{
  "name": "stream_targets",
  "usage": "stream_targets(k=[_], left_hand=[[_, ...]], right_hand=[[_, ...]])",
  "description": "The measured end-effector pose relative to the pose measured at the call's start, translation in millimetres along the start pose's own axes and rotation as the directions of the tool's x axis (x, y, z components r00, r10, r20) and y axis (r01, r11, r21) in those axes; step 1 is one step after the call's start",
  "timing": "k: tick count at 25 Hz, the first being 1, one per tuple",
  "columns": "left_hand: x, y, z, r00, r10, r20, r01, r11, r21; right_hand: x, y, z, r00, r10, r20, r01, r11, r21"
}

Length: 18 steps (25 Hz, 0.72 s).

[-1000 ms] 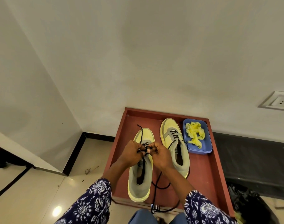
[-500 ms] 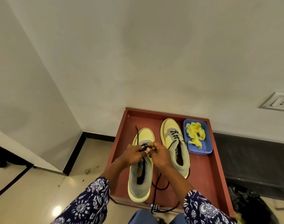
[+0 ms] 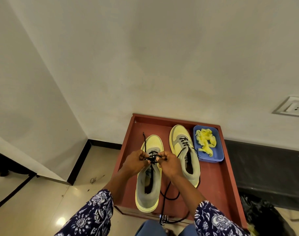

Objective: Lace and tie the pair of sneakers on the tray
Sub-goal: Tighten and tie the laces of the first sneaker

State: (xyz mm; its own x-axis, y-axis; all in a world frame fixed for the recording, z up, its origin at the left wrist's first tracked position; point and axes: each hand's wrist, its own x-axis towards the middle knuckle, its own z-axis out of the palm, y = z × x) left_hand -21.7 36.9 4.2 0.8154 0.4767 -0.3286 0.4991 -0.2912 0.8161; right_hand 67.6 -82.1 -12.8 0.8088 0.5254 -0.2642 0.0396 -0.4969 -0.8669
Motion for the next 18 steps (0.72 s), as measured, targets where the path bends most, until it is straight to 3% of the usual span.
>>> stream_targets(k=[6, 12, 16, 18], left_hand=[[-4, -2, -1, 0.995, 0.046, -0.092, -0.034, 0.991, 0.127], [-5, -8, -5, 0.988, 0.036, -0.153, 0.013, 0.951, 0.309], [-4, -19, -6, 0.987, -0.024, -0.161, 0.047, 0.989, 0.139], [-6, -17, -4, 0.985, -0.088, -0.148, 0.063, 0.985, -0.163]], right_hand=[[-2, -4, -3, 0.992, 0.111, -0.060, -0.105, 0.991, 0.085], [-4, 0, -10, 0.981, 0.126, -0.145, -0.126, 0.992, 0.007], [-5, 3, -13, 0.986, 0.103, -0.134, -0.116, 0.989, -0.089], [-6, 1, -12, 0.997, 0.048, -0.059, -0.054, 0.993, -0.106]])
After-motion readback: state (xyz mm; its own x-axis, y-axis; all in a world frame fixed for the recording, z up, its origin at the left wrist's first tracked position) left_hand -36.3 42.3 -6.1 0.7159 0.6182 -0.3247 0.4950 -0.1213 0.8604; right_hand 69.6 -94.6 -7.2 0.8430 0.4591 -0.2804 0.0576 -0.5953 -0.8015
